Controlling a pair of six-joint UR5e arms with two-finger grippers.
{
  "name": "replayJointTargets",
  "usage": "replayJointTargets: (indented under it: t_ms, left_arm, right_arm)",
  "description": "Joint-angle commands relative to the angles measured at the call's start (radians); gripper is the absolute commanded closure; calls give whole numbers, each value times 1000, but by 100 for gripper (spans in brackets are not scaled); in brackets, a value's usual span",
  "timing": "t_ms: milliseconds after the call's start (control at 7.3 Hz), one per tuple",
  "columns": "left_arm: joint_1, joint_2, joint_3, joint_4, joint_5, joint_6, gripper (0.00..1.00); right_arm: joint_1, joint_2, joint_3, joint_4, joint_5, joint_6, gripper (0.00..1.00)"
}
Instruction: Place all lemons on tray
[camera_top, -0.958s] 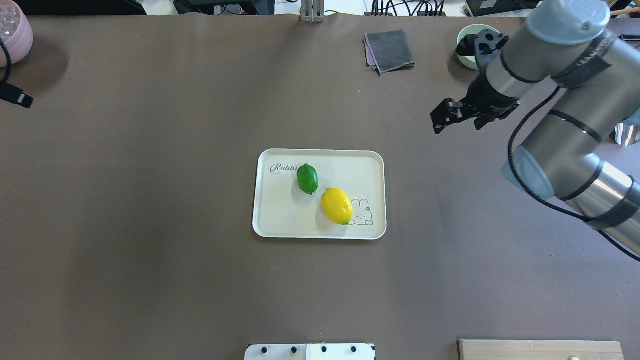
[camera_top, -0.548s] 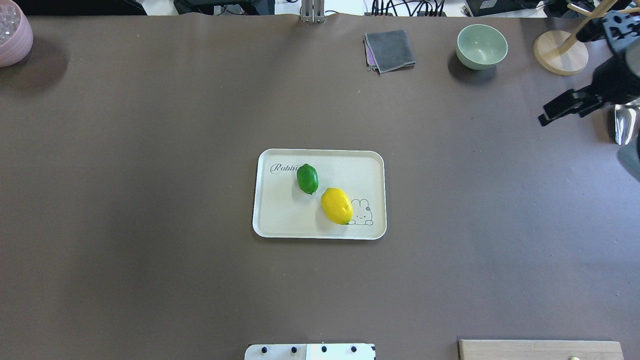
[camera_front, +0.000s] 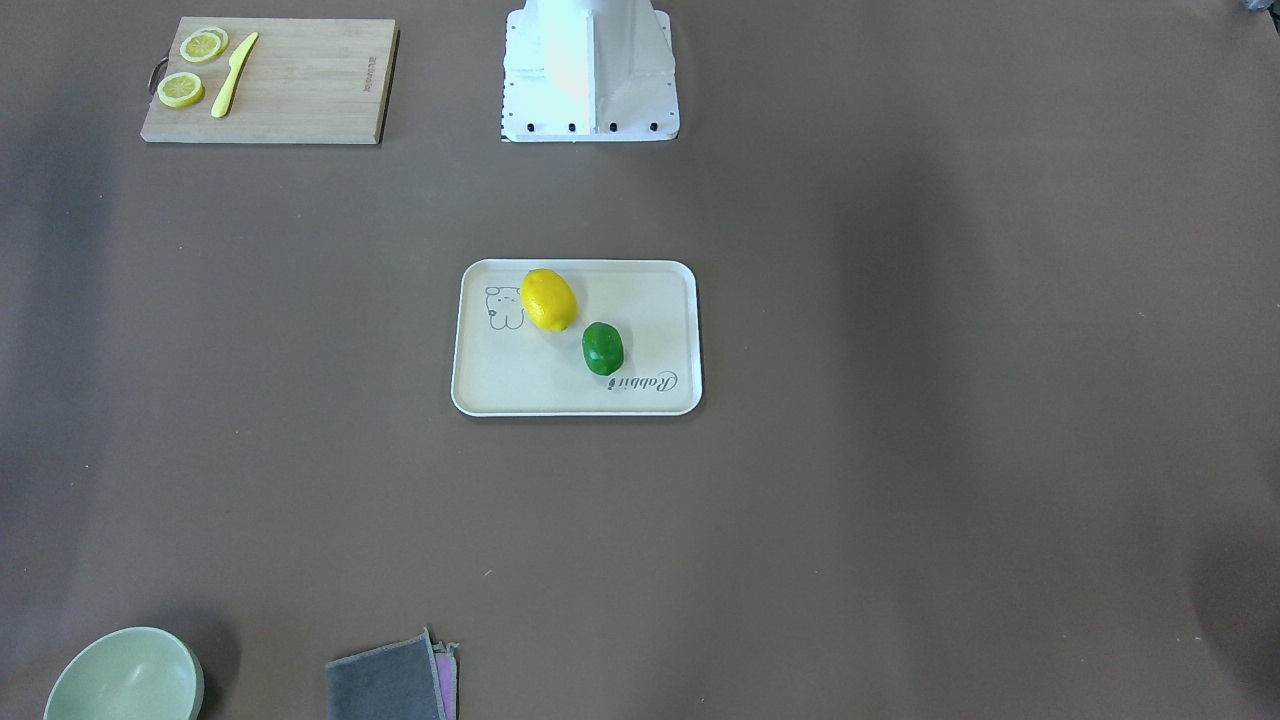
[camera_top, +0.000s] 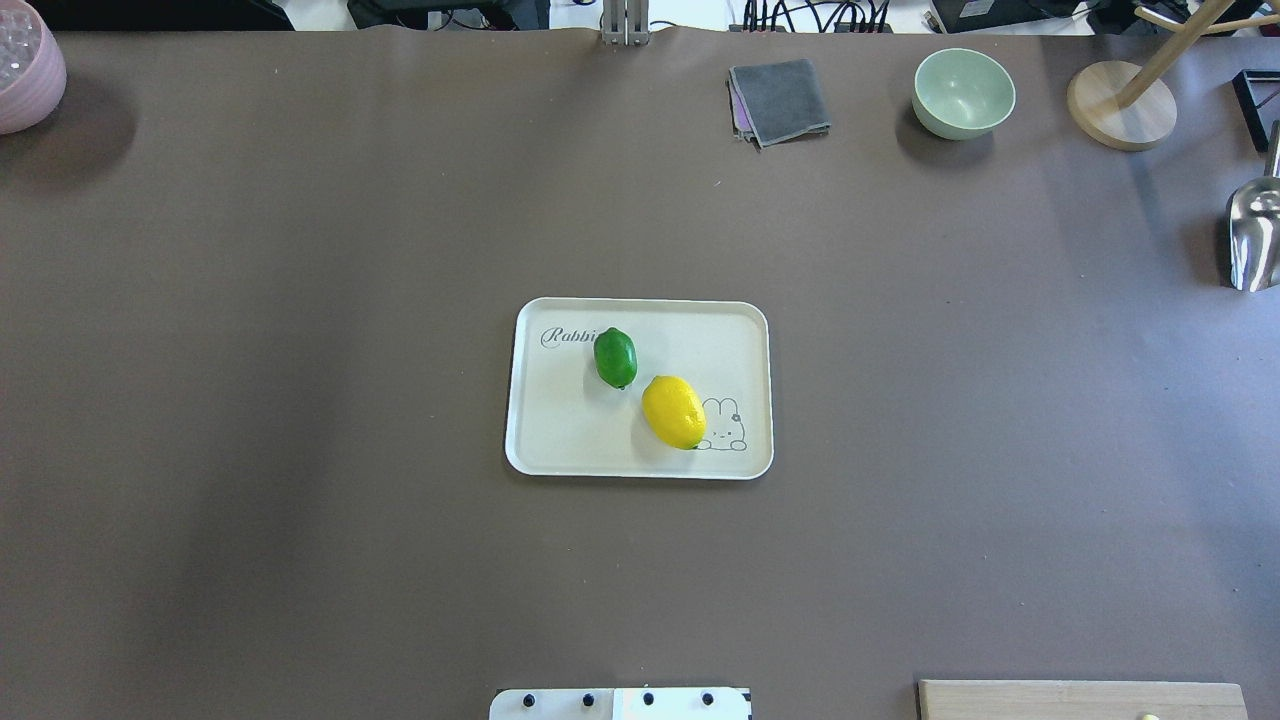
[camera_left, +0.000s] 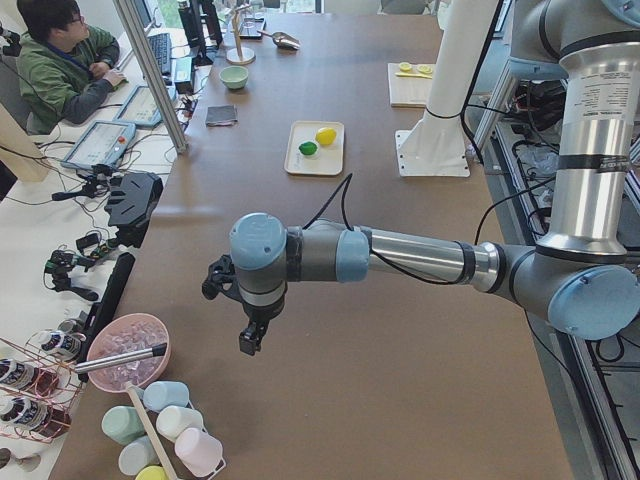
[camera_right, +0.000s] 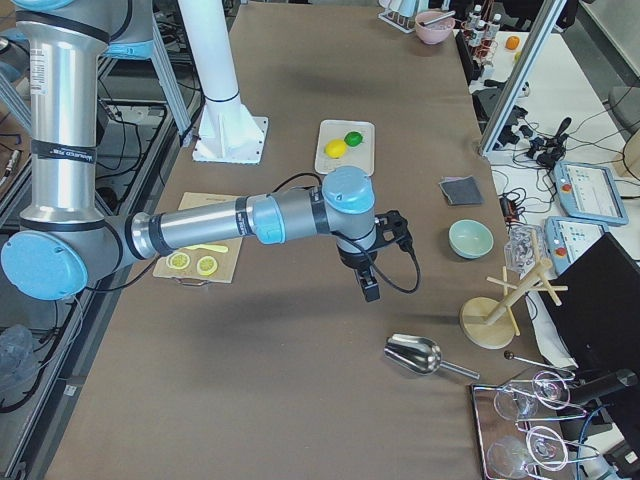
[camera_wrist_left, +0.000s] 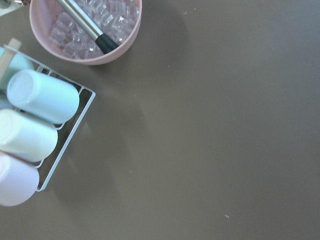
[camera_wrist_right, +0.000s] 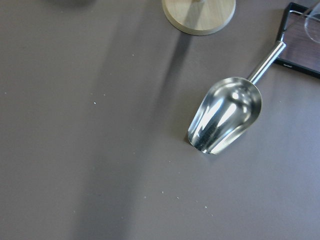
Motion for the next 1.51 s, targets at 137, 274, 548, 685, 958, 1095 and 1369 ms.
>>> replayJointTargets:
  t_ms: [137, 274, 548, 685, 958, 1095, 1369]
  left_arm:
    - [-60, 67, 27, -27, 23, 0, 2]
    - [-61, 97, -4, -28, 26, 0, 3]
    - [-59, 98, -4, -19, 28, -30, 2]
    - [-59, 99, -3, -13, 28, -43, 2]
    - [-54, 76, 2, 45, 80, -44, 2]
    - [-54, 76, 0, 51, 79, -43, 2]
    - [-54, 93, -7, 41, 85, -30, 2]
  right_arm:
    - [32, -158, -10, -52, -36, -5, 0]
    - [34, -183, -48, -49, -36, -5, 0]
    - [32, -176, -94, -20, -62, -13, 0]
    - [26, -168, -93, -21, -27, -4, 0]
    - [-26, -79, -107, -97, -11, 81, 0]
    - [-54, -38, -107, -146, -27, 120, 0]
    - [-54, -40, -107, -142, -34, 116, 0]
